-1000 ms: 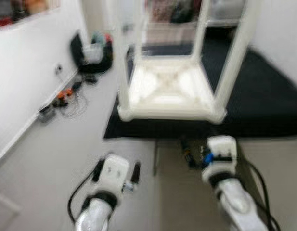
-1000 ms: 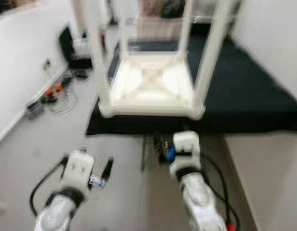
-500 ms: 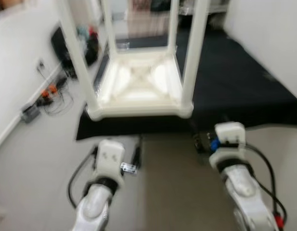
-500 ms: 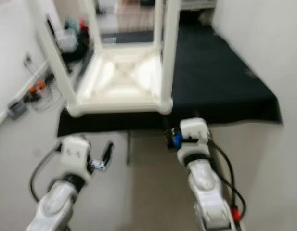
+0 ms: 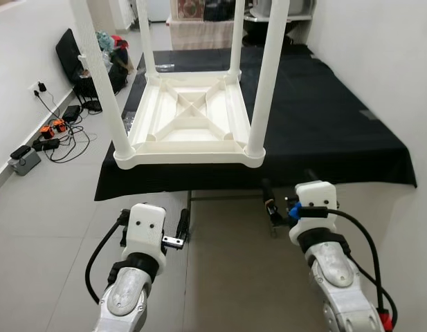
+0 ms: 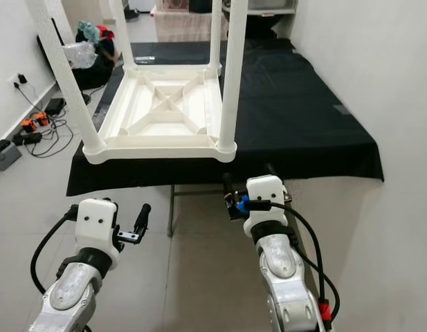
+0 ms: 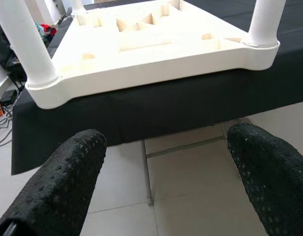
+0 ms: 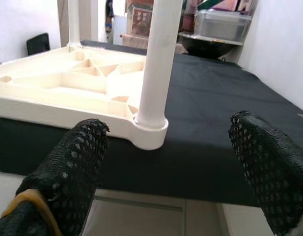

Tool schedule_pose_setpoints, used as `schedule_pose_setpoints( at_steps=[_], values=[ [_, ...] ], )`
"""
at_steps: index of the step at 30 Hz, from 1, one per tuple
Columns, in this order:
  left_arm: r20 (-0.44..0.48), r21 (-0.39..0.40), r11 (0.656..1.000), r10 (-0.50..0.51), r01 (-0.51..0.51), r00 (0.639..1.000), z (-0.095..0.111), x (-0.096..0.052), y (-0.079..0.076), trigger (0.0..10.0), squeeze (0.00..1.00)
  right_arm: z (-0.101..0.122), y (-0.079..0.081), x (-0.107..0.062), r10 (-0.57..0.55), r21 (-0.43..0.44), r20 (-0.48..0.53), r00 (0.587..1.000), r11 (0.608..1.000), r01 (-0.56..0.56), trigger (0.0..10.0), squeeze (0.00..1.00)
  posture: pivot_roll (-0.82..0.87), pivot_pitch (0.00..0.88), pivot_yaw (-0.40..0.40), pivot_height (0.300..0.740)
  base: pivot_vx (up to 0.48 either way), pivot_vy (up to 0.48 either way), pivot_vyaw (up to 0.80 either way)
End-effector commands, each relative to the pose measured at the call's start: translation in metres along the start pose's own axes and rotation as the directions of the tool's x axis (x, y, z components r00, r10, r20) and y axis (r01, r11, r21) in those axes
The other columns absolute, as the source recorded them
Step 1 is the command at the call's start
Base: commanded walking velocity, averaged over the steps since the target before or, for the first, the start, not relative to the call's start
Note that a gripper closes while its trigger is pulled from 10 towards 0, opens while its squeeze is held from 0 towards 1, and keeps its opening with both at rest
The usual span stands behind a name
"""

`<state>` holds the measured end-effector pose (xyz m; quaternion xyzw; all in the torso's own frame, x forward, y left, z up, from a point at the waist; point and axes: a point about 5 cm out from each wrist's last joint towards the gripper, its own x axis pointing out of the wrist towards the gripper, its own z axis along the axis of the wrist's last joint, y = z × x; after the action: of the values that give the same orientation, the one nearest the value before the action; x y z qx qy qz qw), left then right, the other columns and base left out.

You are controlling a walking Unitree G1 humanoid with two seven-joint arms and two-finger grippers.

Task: Building children table

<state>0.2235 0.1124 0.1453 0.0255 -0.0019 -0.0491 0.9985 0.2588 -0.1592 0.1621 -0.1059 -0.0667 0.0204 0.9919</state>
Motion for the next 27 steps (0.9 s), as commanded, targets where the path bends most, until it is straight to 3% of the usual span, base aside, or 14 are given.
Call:
schedule_pose_setpoints(
  at_steps=[1, 5, 11, 16, 20, 23, 27],
  values=[
    [-0.007, -0.009, 1.000, 0.003, -0.003, 1.000, -0.003, 0.000, -0.001, 10.0, 0.00, -0.001, -0.001, 0.003, -0.015, 0.007, -0.002, 1.000, 1.000, 0.015, 10.0, 0.00, 0.01, 0.095, 0.000, 0.740, 0.000, 0.000, 0.80],
    [-0.002, -0.011, 1.000, 0.007, -0.007, 1.000, -0.002, 0.001, -0.001, 10.0, 0.00, 0.000, -0.001, 0.004, -0.023, 0.010, -0.002, 1.000, 1.000, 0.023, 10.0, 0.00, 0.02, 0.095, -0.001, 0.740, 0.000, 0.000, 0.80],
    [-0.001, -0.013, 1.000, 0.014, -0.014, 1.000, -0.002, 0.003, 0.000, 10.0, 0.00, 0.009, -0.016, 0.017, -0.114, -0.023, 0.026, 0.993, 0.993, 0.114, 10.0, 0.00, 0.01, 0.089, 0.000, 0.740, 0.000, 0.000, 0.00],
    [0.005, -0.016, 1.000, 0.016, -0.016, 1.000, -0.001, 0.005, 0.001, 10.0, 0.00, 0.015, -0.024, 0.028, -0.118, -0.003, 0.051, 0.992, 0.993, 0.118, 10.0, 0.00, 0.01, 0.081, -0.003, 0.740, 0.000, 0.000, 0.00],
    [0.011, -0.013, 1.000, 0.009, -0.009, 1.000, -0.001, 0.005, 0.000, 10.0, 0.00, 0.009, -0.012, 0.022, -0.081, 0.073, 0.024, 0.996, 0.994, 0.079, 10.0, 0.00, 0.01, 0.081, -0.003, 0.740, 0.000, 0.000, 0.00],
    [0.018, -0.018, 1.000, -0.006, 0.006, 1.000, 0.000, 0.003, 0.000, 10.0, 0.00, -0.001, 0.007, 0.007, -0.030, 0.119, -0.012, 0.999, 0.992, 0.031, 10.0, 0.00, 0.02, 0.067, -0.005, 0.740, 0.000, 0.000, 0.00],
    [0.014, -0.016, 1.000, -0.008, 0.008, 1.000, -0.001, 0.000, -0.001, 10.0, 0.00, -0.007, 0.020, -0.005, -0.004, 0.127, -0.035, 0.999, 0.992, 0.008, 10.0, 0.00, 0.02, 0.065, -0.003, 0.740, 0.000, 0.000, 0.00]
  ],
)
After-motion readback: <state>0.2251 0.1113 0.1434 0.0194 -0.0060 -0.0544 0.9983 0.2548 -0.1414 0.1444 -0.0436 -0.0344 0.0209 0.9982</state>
